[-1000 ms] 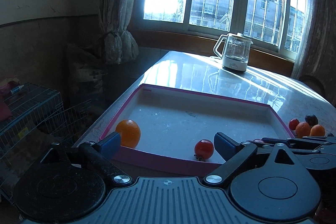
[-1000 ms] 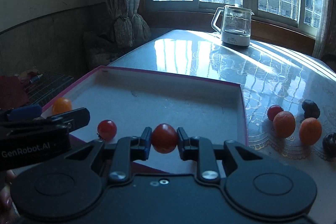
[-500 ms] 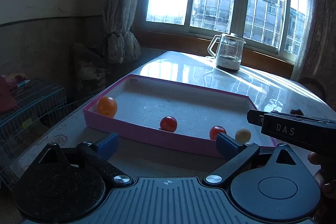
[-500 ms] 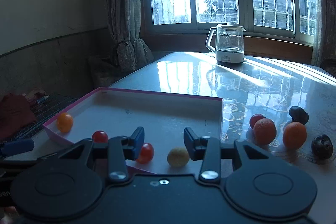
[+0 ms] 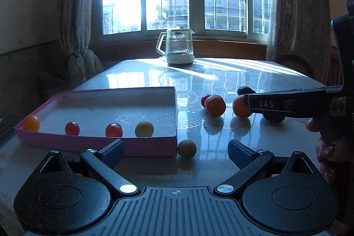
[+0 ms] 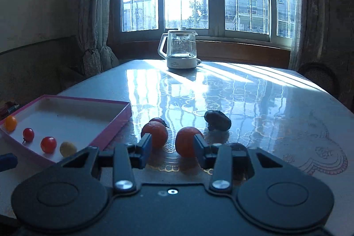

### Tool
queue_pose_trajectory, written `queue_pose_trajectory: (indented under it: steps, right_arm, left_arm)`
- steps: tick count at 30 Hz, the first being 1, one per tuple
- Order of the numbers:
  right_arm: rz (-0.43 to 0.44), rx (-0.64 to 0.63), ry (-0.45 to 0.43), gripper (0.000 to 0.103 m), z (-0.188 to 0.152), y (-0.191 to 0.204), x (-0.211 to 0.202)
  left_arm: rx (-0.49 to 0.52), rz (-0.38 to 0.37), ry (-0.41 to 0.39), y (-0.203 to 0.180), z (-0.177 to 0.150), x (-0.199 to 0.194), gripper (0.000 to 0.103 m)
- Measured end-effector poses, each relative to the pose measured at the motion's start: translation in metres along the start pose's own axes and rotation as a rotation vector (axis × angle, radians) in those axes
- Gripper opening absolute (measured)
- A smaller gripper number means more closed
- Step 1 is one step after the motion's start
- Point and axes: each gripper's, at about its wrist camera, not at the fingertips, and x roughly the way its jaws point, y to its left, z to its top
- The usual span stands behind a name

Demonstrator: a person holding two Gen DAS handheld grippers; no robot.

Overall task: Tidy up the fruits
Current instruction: 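Move the right tool to the dark brown fruit and close on it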

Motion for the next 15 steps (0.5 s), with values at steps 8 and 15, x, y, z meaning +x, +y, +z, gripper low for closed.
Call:
queue_pose_trajectory:
  steps: [8, 15]
  right_arm:
    - [-0.05, 0.044, 0.025, 0.041, -0.004, -0.029, 0.009]
    - [0.208, -0.053, 0.033, 0.041, -0.004, -0.006, 0.009]
  left_arm:
    - [0.032, 0.004, -0.041, -0.015, 0.001, 0.0, 0.099]
    - [-0.061, 0.145, -0.024, 0.021, 0.002, 0.007, 0.099]
